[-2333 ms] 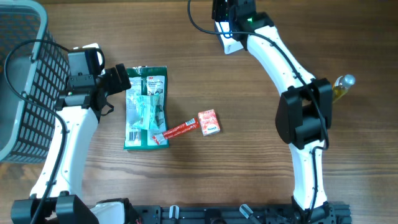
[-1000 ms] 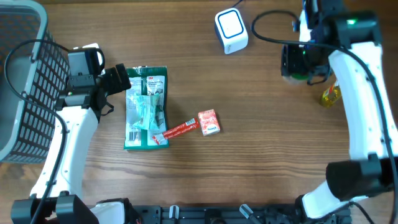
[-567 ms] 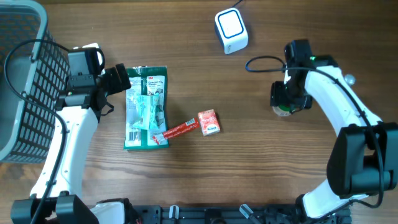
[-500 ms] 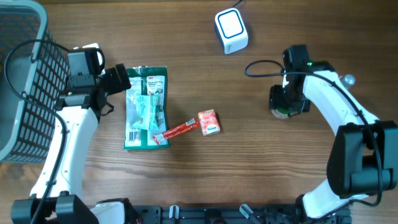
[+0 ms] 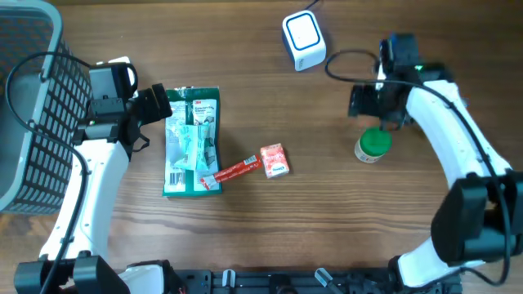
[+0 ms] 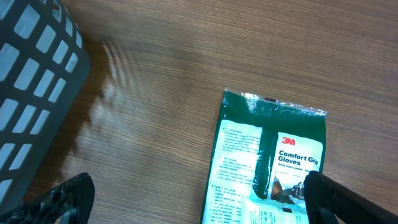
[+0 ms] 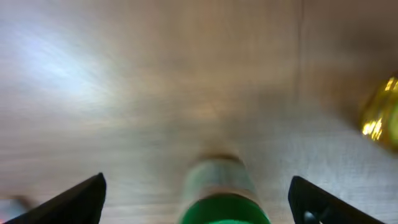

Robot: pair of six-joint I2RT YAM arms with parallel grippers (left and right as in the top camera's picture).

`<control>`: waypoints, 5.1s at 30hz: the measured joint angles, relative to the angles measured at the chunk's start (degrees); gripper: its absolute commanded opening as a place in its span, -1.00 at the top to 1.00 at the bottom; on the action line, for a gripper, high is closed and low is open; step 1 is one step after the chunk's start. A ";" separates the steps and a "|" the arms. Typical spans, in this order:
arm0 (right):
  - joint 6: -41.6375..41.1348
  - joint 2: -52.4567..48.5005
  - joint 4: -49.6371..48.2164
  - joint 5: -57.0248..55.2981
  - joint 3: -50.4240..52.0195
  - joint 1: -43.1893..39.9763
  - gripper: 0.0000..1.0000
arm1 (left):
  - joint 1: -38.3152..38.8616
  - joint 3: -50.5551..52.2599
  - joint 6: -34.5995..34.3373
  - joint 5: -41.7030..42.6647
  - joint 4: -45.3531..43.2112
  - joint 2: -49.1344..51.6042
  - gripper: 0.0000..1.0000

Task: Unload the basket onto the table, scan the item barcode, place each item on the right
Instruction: 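Move the jar to the right side and set it down, open gripper, then reach the right gripper to the red tissue pack and grasp it, then lift the tissue pack with the right gripper and rotate it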

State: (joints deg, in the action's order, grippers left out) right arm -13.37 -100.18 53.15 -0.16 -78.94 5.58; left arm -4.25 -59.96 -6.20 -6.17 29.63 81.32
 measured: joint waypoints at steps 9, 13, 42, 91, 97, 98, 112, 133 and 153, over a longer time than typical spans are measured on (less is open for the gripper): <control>-1.55 1.77 -4.90 12.48 8.37 3.04 0.71 | 0.00 0.00 0.00 0.02 -0.02 0.00 -1.00; -3.17 1.73 -9.77 11.61 15.72 3.45 0.53 | 0.00 0.00 0.00 0.00 -0.02 0.00 -1.00; -5.22 1.73 -15.45 12.52 16.81 7.21 0.47 | 0.00 0.00 -0.02 -0.02 -0.02 0.00 -1.00; -3.69 -1.73 -21.86 15.50 15.82 26.25 0.16 | 0.00 0.00 0.00 0.00 0.00 0.00 -1.00; -4.39 -3.39 -20.59 15.50 15.85 26.25 0.15 | 0.00 0.00 -0.02 0.00 -0.02 0.00 -1.00; -4.42 -3.80 -20.44 15.50 15.85 26.25 0.15 | 0.00 0.00 0.00 0.00 -0.02 0.00 -1.00; -10.01 -5.31 -19.26 15.50 15.91 26.25 0.19 | 0.00 0.00 0.00 0.00 -0.02 0.00 -1.00; -14.73 -7.65 -21.22 18.82 15.89 25.81 0.91 | 0.00 0.00 -0.02 0.00 -0.02 0.00 -1.00; 28.22 -0.94 1.38 74.20 15.78 1.68 0.92 | 0.00 0.00 -0.02 0.00 -0.02 0.00 -1.00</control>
State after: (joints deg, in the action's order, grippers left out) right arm 14.85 -101.12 54.52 74.04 -63.16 7.27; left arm -4.25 -59.96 -6.22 -6.17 29.61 81.32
